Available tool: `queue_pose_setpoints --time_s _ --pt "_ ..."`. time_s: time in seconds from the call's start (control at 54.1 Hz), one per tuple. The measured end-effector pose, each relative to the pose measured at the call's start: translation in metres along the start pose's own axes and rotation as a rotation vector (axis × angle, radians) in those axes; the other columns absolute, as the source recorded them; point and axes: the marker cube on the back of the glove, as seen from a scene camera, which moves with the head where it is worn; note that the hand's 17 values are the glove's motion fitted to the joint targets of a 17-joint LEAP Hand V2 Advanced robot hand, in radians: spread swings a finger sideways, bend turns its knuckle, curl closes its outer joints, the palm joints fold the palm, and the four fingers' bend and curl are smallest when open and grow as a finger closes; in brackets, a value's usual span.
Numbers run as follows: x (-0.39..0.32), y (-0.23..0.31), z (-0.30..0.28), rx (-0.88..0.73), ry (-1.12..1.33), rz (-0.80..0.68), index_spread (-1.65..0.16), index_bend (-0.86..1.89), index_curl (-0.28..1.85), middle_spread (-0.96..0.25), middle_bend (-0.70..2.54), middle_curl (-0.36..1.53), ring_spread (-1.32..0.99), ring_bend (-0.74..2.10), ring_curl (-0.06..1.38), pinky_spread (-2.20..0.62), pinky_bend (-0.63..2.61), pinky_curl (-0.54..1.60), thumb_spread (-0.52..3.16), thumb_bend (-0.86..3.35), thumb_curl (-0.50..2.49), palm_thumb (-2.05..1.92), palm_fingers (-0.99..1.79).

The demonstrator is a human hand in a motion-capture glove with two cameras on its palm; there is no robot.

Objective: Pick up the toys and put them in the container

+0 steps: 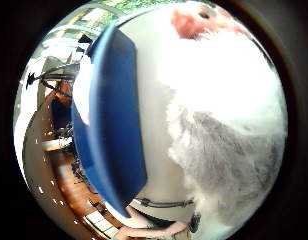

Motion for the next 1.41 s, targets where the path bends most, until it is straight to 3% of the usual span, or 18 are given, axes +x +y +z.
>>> queue_pose_setpoints --time_s 0.333,0.555,0.832,0.962,1.091,1.11,1.239,1.406 --pt "-0.04 -0.01 -0.198 0.276 -0.056 -0.086 -0.29 0.98 0.67 -0.28 1.11 0.78 -0.42 1.18 0.7 -0.36 0.94 0.4 0.52 0.17 0.94 0.72 1.1" --pt "-0.096 -0.004 -0.277 0.334 -0.082 -0.154 -0.28 0.99 0.75 -0.26 1.14 0.83 -0.41 1.21 0.73 -0.35 0.96 0.42 0.36 0.18 1.04 0.7 1.07" --pt "-0.199 0.01 -0.268 0.232 -0.05 -0.26 -0.27 0.97 0.84 -0.24 1.11 0.86 -0.4 1.22 0.74 -0.35 0.97 0.43 0.23 0.17 1.13 0.67 1.04" --pt "-0.23 0.011 -0.244 0.06 0.033 -0.239 -0.27 0.92 0.87 -0.25 1.07 0.86 -0.4 1.2 0.73 -0.36 0.98 0.43 0.23 0.14 1.15 0.64 1.0" --pt "-0.241 0.015 -0.224 -0.152 0.033 -0.247 -0.27 0.7 0.88 -0.31 0.88 0.82 -0.4 1.17 0.71 -0.36 1.11 0.46 0.35 0.07 1.13 0.59 0.67" --pt "-0.242 0.016 -0.223 -0.171 0.025 -0.253 -0.27 0.57 0.85 -0.32 0.79 0.79 -0.39 1.15 0.7 -0.34 1.17 0.48 0.42 0.06 1.12 0.56 0.45" --pt "-0.237 0.015 -0.234 -0.189 -0.054 -0.291 -0.24 0.26 0.74 -0.29 0.56 0.71 -0.34 0.97 0.65 -0.2 1.25 0.49 0.83 -0.05 0.96 0.3 -0.14" --pt "-0.2 0.0 -0.276 -0.067 -0.028 -0.255 -0.22 0.15 0.59 -0.19 0.38 0.62 -0.26 0.77 0.53 -0.07 1.18 0.42 1.09 -0.04 0.76 0.16 -0.08"
